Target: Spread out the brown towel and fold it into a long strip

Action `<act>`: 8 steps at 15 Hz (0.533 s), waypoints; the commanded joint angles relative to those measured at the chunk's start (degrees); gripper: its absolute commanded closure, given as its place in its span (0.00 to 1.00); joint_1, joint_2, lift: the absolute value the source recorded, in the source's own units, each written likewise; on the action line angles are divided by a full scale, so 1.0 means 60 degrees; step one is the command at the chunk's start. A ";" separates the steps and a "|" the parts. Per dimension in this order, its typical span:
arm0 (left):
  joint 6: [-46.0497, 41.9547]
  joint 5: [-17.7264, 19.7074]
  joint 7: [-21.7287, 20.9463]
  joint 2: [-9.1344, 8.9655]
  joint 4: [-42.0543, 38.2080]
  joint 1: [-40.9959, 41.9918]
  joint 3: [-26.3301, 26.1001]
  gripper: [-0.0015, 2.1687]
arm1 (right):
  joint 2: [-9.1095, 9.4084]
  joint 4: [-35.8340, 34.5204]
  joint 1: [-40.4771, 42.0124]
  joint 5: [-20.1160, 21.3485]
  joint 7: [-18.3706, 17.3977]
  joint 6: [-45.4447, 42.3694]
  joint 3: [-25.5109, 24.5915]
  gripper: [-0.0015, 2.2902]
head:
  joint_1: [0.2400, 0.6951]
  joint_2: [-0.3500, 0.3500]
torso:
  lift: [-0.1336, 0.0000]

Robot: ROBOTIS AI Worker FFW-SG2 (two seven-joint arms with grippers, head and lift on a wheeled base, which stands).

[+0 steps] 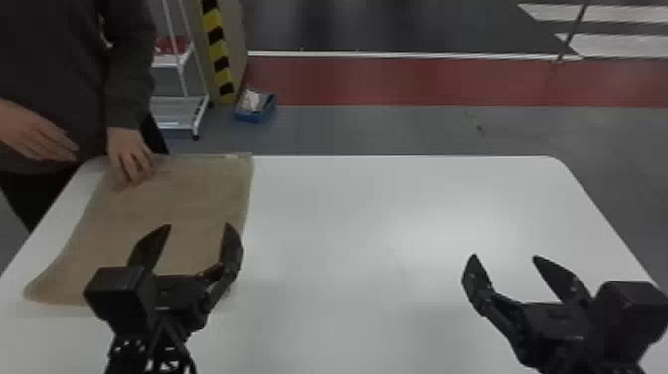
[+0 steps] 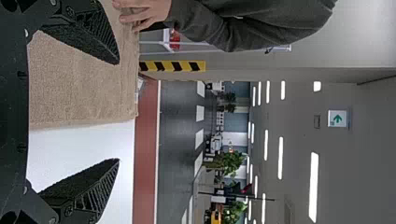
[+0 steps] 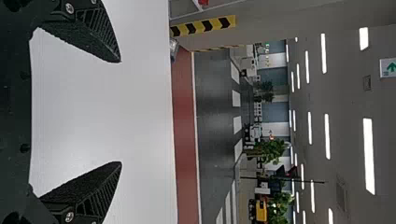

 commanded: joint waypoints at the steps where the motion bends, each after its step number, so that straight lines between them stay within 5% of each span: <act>1: 0.0000 0.0000 -0.0012 -0.0025 0.0003 0.0001 0.0000 0.07 | 0.0023 0.0001 0.0000 0.0000 0.0000 0.0051 0.0000 0.04 | 1.00 0.47 | 0.08; 8: 0.0000 0.0000 -0.0042 -0.0025 0.0047 0.0016 0.0000 0.07 | 0.0023 0.0015 0.0015 0.0000 0.0000 0.0051 0.0000 0.04 | 1.00 0.47 | 0.08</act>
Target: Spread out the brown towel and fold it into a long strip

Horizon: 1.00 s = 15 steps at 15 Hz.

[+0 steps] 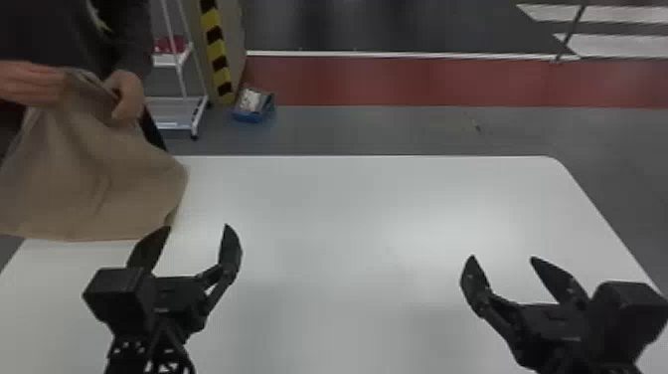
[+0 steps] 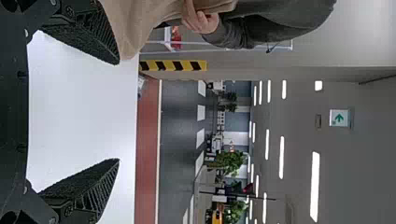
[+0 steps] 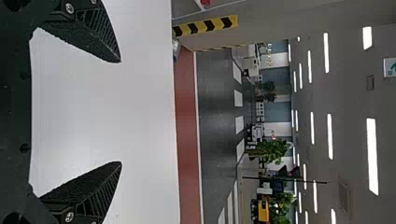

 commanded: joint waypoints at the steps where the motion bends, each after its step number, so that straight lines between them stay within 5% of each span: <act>1: 0.0000 0.0000 -0.0008 -0.0025 0.0008 0.0002 0.0000 0.07 | 0.0023 -0.0007 -0.0005 -0.0004 0.0000 0.0000 0.0000 0.04 | 1.00 0.47 | 0.08; 15: 0.0000 -0.0029 -0.0008 -0.0025 0.0052 -0.0042 0.0015 0.07 | 0.0023 0.0008 0.0009 -0.0004 0.0000 0.0030 -0.0044 0.04 | 1.00 0.47 | 0.08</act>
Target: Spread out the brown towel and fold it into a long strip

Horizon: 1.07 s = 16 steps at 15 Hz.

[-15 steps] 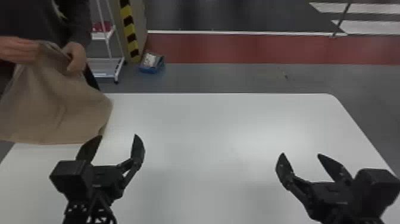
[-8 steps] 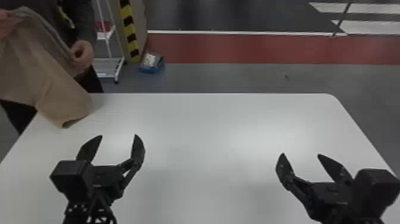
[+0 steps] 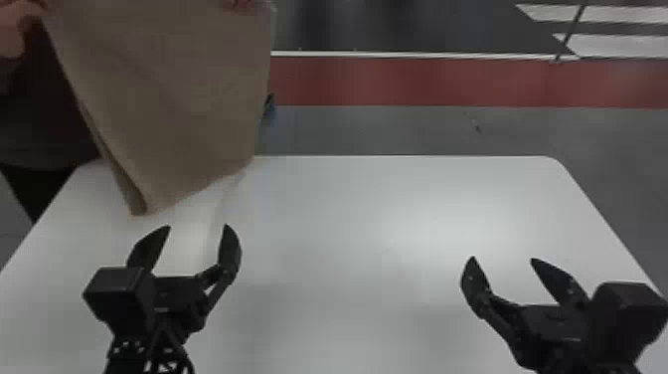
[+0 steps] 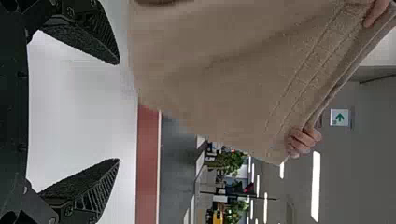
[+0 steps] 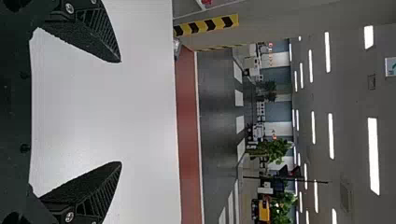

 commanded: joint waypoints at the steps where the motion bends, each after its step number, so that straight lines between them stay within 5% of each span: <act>1: -0.0001 0.0000 0.0001 -0.0025 0.0007 -0.0013 0.0000 0.07 | 0.0023 -0.0012 0.0002 0.0000 0.0000 0.0014 -0.0013 0.04 | 1.00 0.47 | 0.08; 16: -0.0001 0.0015 0.0001 -0.0025 0.0168 -0.0087 0.0000 0.07 | 0.0023 0.0061 0.0002 0.0000 0.0000 0.0190 -0.0072 0.05 | 1.00 0.46 | 0.08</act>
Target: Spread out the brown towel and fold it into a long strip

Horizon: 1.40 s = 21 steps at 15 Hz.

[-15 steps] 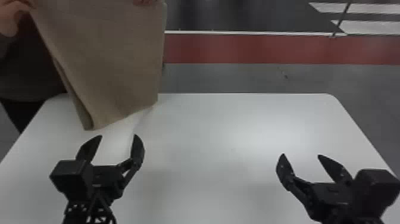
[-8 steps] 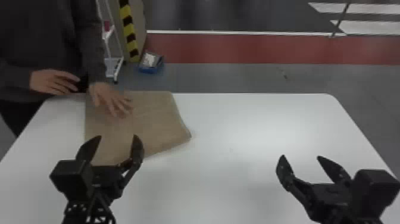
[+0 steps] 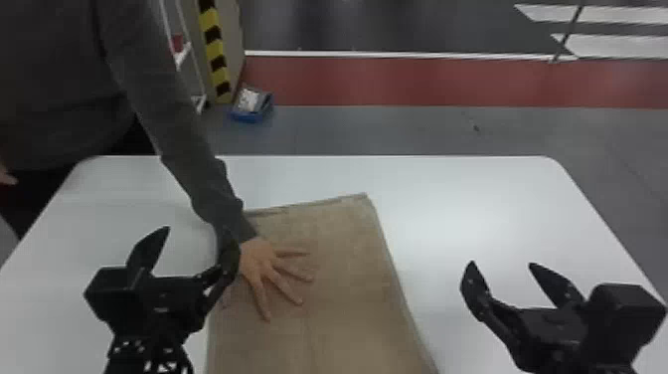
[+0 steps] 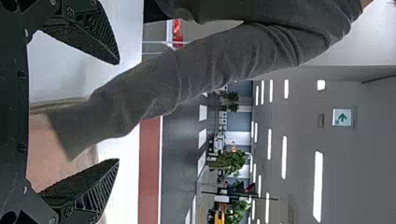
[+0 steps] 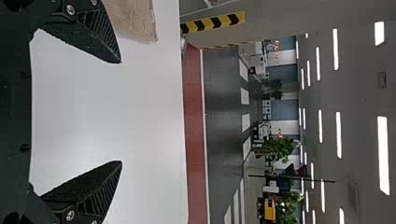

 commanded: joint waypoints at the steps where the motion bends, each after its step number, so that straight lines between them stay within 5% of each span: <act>1: -0.0002 0.0000 0.0001 -0.0025 0.0023 -0.0014 -0.0001 0.07 | 0.0023 0.0002 0.0000 0.0000 0.0000 0.0002 -0.0015 0.05 | 1.00 0.46 | 0.08; 18: 0.0027 -0.0015 -0.0043 -0.0025 0.0111 -0.0190 -0.0001 0.07 | 0.0023 -0.0057 0.0000 0.0015 0.0000 0.0178 -0.0015 0.05 | 1.00 0.46 | 0.08; 21: 0.1082 -0.0088 -0.1025 -0.0025 0.0330 -0.0718 0.0058 0.09 | 0.0023 -0.0027 0.0000 0.0015 0.0000 0.0295 -0.0029 0.05 | 1.00 0.45 | 0.08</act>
